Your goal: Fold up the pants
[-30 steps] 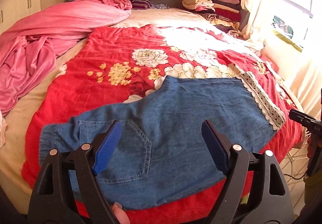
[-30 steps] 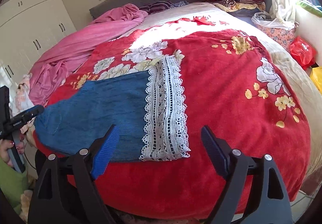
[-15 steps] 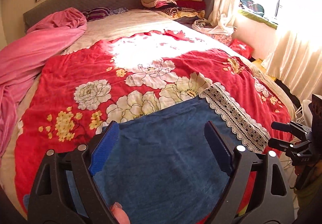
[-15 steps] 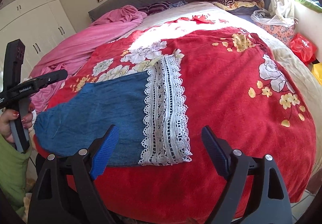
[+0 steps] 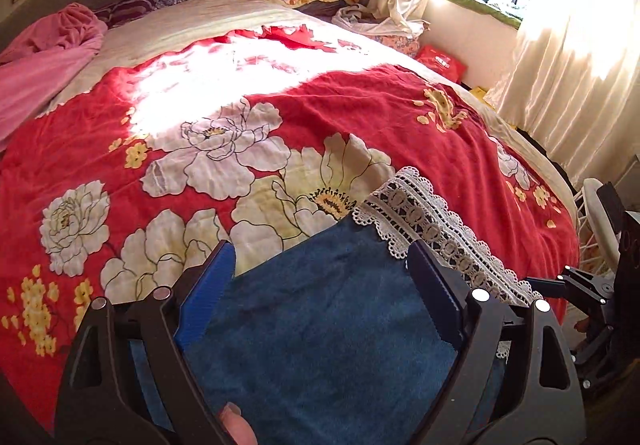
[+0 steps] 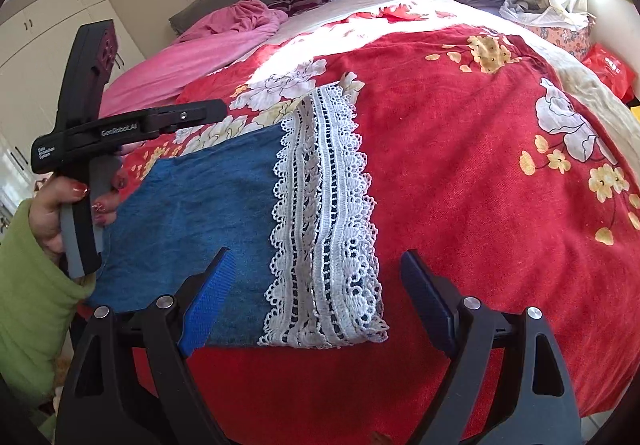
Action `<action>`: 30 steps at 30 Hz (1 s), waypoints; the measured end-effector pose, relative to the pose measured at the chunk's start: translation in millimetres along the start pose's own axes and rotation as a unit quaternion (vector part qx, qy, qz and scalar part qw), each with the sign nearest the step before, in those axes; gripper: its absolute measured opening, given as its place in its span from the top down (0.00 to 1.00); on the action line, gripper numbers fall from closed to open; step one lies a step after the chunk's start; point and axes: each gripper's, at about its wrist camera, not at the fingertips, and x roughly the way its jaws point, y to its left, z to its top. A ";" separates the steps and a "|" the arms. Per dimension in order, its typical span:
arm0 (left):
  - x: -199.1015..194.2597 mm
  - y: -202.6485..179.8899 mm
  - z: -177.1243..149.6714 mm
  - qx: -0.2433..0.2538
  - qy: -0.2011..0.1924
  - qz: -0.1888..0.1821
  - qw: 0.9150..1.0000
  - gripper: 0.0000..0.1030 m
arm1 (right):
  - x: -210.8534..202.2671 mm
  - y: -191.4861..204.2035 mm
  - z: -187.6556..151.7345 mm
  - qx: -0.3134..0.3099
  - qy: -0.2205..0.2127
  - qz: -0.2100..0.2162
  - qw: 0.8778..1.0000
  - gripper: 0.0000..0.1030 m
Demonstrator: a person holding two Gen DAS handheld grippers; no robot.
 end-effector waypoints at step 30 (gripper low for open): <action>63.8 -16.5 5.3 0.021 0.054 -0.128 0.990 0.86 | 24.6 -5.0 6.5 0.028 0.008 0.083 0.996 0.80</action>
